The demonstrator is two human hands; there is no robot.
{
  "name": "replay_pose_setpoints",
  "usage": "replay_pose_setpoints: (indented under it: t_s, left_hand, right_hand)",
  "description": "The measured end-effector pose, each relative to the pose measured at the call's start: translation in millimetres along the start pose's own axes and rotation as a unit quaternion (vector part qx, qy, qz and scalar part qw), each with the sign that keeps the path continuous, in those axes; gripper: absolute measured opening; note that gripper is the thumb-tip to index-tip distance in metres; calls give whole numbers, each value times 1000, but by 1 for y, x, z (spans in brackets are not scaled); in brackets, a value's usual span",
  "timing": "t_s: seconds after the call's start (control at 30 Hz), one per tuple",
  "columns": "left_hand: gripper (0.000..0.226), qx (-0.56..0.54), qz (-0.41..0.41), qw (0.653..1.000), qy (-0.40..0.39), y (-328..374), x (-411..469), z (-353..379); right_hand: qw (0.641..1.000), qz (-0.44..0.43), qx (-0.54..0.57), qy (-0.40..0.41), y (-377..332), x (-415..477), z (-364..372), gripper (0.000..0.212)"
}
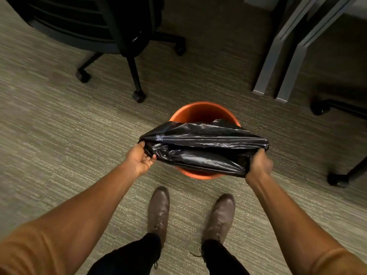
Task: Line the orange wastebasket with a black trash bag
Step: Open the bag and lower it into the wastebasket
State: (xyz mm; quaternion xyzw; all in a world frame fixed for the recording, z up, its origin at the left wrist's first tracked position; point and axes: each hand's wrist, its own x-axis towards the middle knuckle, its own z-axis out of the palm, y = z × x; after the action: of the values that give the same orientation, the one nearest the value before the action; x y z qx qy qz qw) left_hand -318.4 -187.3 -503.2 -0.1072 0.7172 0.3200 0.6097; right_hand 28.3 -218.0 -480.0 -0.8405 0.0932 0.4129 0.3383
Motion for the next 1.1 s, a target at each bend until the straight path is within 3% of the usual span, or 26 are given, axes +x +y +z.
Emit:
replay_pose_setpoints:
  t_s: [0.13, 0.27, 0.33, 0.47, 0.57, 0.73, 0.87, 1.0, 1.1]
  left_hand:
    - [38, 133, 52, 990, 13, -14, 9, 2]
    - [51, 277, 88, 955, 61, -31, 20, -1]
    - [52, 315, 92, 942, 77, -36, 24, -5]
    - [62, 355, 92, 926, 83, -44, 34, -7]
    - [66, 369, 85, 922, 74, -49, 42, -3]
    - [68, 360, 107, 925, 53, -53, 56, 6]
    - [60, 299, 109, 948, 7, -50, 62, 15]
    - [48, 251, 161, 954, 18, -34, 59, 30]
    - [39, 223, 184, 957, 15, -16, 50, 43]
  right_hand:
    - [998, -1, -58, -36, 18, 7, -2, 47]
    - [990, 34, -102, -91, 61, 42, -12, 55]
    - [985, 53, -130, -97, 84, 67, -16, 65]
    - [980, 64, -169, -85, 102, 77, -17, 65]
    - [980, 46, -184, -57, 91, 65, -13, 83]
    - [985, 9, -170, -19, 76, 70, -3, 69]
    - [993, -13, -114, -32, 68, 89, 5, 56]
    - [997, -28, -39, -59, 45, 97, 10, 31]
    - [995, -50, -43, -81, 19, 100, 15, 17]
